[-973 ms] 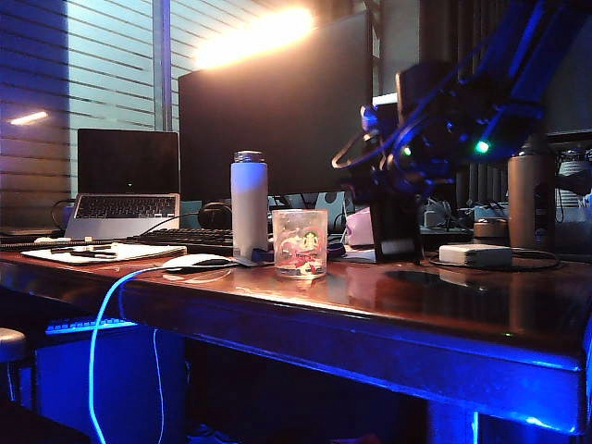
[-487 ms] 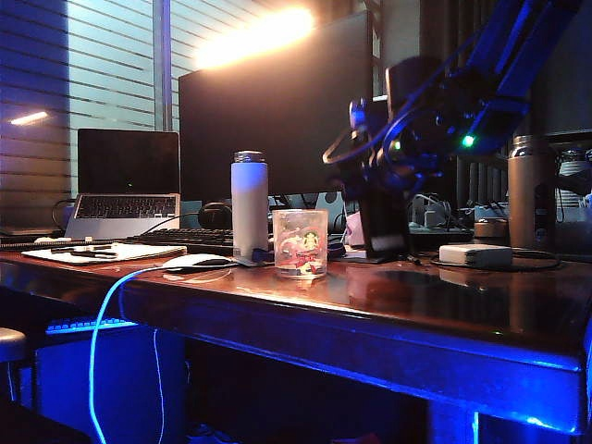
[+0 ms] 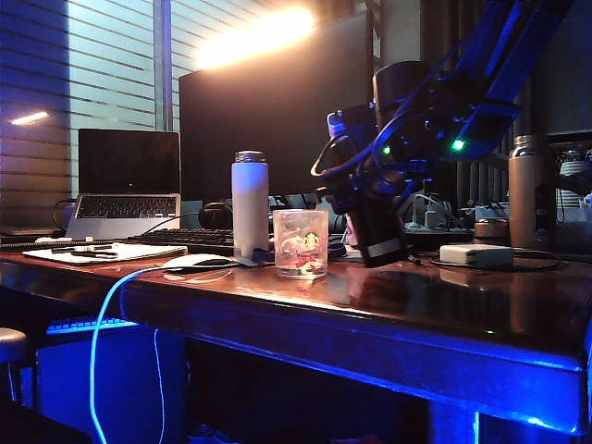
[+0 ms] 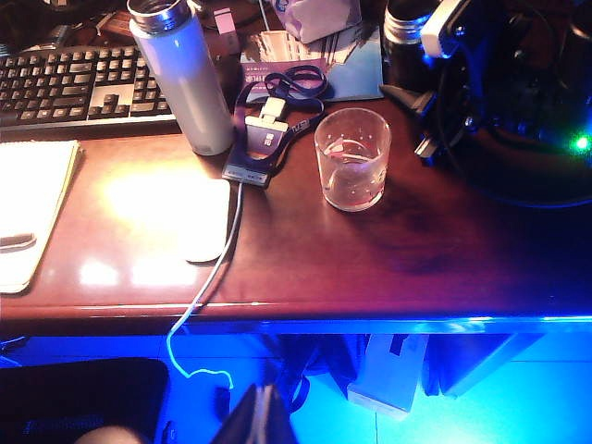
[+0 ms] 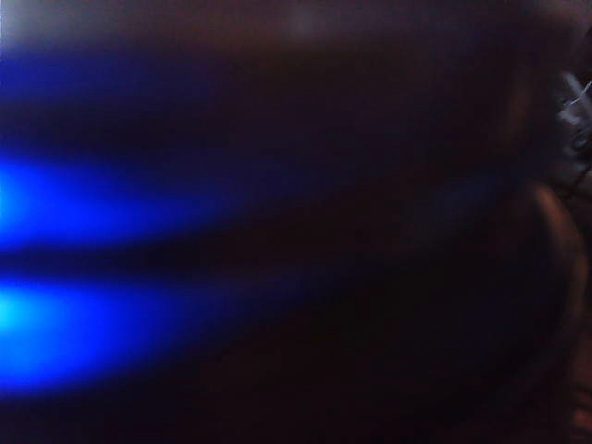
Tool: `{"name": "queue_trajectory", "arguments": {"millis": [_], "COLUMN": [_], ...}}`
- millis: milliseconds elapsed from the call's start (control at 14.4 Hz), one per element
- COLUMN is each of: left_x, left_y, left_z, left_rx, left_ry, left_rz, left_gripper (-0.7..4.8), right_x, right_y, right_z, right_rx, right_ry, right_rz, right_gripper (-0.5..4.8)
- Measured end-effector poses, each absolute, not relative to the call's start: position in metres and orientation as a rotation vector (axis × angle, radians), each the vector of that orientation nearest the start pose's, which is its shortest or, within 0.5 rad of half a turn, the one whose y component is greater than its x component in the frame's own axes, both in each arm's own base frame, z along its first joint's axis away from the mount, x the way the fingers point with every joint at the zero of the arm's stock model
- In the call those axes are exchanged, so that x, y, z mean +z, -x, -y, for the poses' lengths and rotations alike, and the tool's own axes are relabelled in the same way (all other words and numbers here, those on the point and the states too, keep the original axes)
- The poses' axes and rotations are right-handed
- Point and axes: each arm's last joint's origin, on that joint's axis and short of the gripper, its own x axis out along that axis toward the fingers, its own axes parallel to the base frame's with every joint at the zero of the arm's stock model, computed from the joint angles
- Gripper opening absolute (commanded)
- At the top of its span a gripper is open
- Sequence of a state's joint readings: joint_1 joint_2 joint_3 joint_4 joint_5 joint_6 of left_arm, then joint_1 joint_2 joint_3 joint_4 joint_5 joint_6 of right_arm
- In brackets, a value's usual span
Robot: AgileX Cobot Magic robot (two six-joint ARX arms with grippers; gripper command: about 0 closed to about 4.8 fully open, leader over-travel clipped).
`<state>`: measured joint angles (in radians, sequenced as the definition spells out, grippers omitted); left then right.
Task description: Pick up the black thermos, pour a little water from inside into the glass cup, then place the black thermos back on the table.
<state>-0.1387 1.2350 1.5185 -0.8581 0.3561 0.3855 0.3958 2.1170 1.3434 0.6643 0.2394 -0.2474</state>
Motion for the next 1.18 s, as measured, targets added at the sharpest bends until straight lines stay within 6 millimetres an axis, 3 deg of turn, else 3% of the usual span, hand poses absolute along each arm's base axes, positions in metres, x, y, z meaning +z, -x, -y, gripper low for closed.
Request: {"name": "queue_trajectory", "arguments": {"millis": [765, 1182], "left_x": [0.427, 0.427], "left_y": [-0.227, -0.227], "left_z": [0.042, 0.042], "left_rx": [-0.585, -0.586], "left_ry": [-0.303, -0.303], "left_rz": [-0.483, -0.483], "left_gripper": [0.22, 0.22], "right_x": [0.190, 0.202], "right_y": [-0.436, -0.439], "right_z": [-0.175, -0.185], "right_rx": [0.171, 0.193], "right_ry": [0.370, 0.429], "right_rz": [-0.086, -0.072], "right_gripper": [0.25, 0.25]}}
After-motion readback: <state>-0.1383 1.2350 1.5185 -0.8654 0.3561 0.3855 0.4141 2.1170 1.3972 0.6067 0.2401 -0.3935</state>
